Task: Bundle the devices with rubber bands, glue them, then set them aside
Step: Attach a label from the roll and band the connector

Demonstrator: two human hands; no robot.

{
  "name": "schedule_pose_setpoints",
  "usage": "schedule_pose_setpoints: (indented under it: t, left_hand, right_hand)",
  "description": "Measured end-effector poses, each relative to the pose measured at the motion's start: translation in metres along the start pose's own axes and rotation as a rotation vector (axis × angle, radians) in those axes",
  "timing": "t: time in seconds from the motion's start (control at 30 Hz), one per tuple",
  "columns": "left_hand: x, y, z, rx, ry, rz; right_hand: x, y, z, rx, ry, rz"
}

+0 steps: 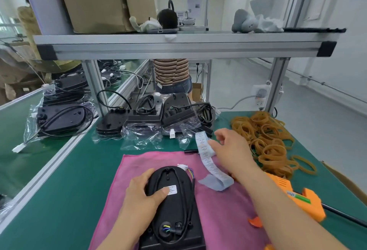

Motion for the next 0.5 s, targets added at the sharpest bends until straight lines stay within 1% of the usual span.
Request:
schedule_pose_setpoints:
  t: [0.07, 0.2, 0.27, 0.37, 0.5]
  left_hand:
    - [0.0, -0.002, -0.001, 0.006, 0.019, -0.004]
    - [0.0, -0.004, -0.001, 0.037, 0.063, -0.009]
    - [0.0, -0.004, -0.001, 0.043, 0.07, 0.001]
    - [0.0, -0.004, -0.002, 0.045, 0.073, -0.002]
    - [0.002, -0.002, -0.002, 0.045, 0.065, 0.007]
  right_hand:
    - [0.023, 0.019, 0.025, -0.088, 0.029, -0.14]
    - [0.032, 0.052, 0.053, -0.215, -0.018, -0.382]
    - [0.029, 0.062, 0.062, -0.263, -0.059, -0.459]
    - [0.022, 0.07, 0.068, -0.362, -0.162, -0.474]
    - [0.024, 0.073, 0.07, -0.318, -0.085, -0.383]
Point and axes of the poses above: each hand's wrist, its own z-axis towards the middle knuckle, its own x-axis out of the back of the hand, y = z × x, the point moved 3 cm from there along z, towards the middle knuckle, and after that the axes turned 12 degrees about -y, right-handed, at the moved point
